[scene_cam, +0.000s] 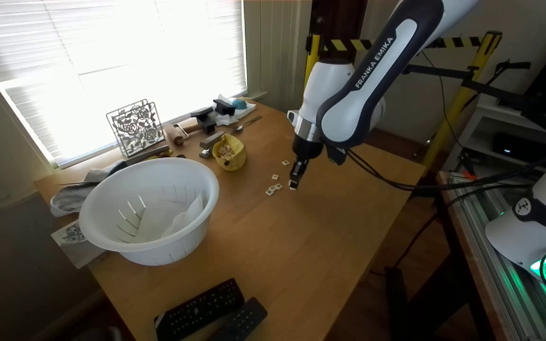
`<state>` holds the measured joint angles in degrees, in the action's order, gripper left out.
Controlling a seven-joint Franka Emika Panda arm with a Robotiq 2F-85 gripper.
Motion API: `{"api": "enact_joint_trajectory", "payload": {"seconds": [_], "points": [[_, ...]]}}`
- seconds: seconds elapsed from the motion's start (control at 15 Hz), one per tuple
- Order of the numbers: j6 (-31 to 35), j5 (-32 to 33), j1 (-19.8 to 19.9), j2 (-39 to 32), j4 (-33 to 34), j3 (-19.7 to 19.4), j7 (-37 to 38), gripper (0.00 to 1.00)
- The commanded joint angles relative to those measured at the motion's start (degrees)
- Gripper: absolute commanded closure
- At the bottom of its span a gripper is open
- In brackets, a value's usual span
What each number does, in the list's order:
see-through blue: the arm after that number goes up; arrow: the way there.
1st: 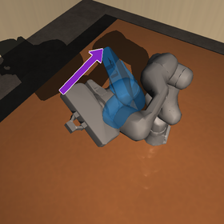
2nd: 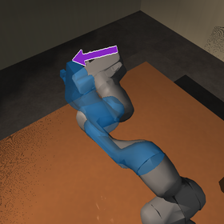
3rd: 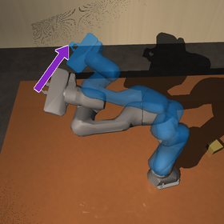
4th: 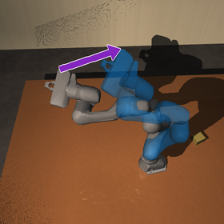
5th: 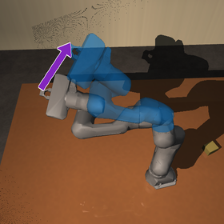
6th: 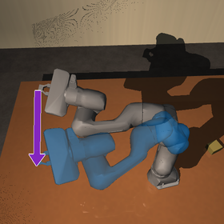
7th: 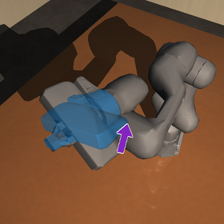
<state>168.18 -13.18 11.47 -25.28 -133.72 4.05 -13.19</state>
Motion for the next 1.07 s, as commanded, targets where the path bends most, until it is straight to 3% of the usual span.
{"api": "enact_joint_trajectory", "payload": {"seconds": [0.0, 1.0], "points": [[2.6, 0.5, 3.2, -2.5, 1.7, 2.5, -0.7, 1.0], [4.3, 1.6, 6.1, -3.7, 0.9, 4.2, -0.1, 1.0]]}}
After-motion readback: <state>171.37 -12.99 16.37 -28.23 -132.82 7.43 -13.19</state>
